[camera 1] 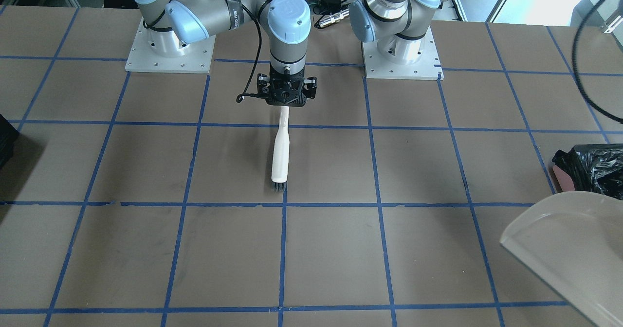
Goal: Sweep and dump trash in nearest bin
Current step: 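Bring the empty dustpan back over the table while the right gripper lowers the brush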
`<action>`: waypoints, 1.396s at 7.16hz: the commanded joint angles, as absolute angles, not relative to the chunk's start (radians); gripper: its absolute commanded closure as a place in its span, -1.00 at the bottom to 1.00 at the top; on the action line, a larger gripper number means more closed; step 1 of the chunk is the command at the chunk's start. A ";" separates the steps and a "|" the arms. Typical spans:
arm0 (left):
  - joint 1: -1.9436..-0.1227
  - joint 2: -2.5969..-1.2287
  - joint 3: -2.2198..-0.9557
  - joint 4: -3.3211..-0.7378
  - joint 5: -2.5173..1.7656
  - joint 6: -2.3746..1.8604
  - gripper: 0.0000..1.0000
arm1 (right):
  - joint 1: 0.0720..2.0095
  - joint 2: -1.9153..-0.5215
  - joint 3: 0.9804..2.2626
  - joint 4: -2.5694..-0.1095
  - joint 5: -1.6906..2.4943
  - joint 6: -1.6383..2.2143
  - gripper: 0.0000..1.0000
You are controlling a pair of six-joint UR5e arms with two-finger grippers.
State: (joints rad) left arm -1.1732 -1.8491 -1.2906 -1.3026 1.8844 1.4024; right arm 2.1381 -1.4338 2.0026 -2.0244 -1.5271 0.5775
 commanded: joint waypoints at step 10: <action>-1.833 -1.903 -1.494 -1.306 1.518 -0.098 1.00 | 1.683 -1.620 1.583 -1.610 -1.592 -0.020 -0.99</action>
